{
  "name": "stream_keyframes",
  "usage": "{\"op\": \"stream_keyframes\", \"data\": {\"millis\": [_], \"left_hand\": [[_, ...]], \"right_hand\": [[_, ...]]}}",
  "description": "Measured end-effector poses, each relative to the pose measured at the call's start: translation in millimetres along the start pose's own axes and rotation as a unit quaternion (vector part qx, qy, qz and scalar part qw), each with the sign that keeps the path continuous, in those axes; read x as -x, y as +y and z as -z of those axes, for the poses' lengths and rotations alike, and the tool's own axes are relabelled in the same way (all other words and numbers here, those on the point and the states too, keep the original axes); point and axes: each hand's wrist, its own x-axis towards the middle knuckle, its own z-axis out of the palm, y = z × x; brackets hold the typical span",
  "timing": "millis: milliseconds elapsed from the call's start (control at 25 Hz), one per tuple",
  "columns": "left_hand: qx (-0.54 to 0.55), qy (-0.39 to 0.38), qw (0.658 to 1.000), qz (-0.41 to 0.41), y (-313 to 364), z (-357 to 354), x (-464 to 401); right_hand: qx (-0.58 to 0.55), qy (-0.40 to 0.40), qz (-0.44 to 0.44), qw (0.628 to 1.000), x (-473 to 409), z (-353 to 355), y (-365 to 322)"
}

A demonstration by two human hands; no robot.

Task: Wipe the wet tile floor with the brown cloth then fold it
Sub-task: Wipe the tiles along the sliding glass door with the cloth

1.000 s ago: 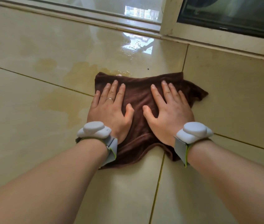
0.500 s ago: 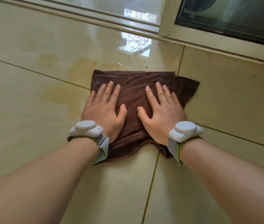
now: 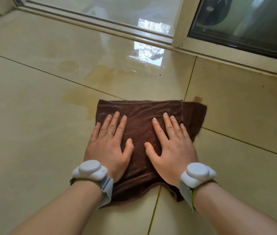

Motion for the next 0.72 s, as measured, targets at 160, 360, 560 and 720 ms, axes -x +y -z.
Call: {"op": "stream_keyframes", "data": {"millis": [160,360,560,720], "left_hand": [[0.001,0.0,1.0,0.0,-3.7,2.9,-27.8],[0.001,0.016,1.0,0.013,-14.6,0.6,-85.4],[-0.006,0.013,1.0,0.014,-22.8,1.8,-124.2],[-0.006,0.012,1.0,0.011,-25.0,2.1,-127.4]], "right_hand": [[0.008,-0.004,0.001,1.0,-30.0,5.5,2.0],[0.016,0.003,-0.002,1.0,-95.2,7.4,1.1],[0.019,0.007,-0.015,1.0,-133.5,8.8,-2.7],[0.023,-0.005,-0.011,1.0,-137.8,11.5,-3.6]]}}
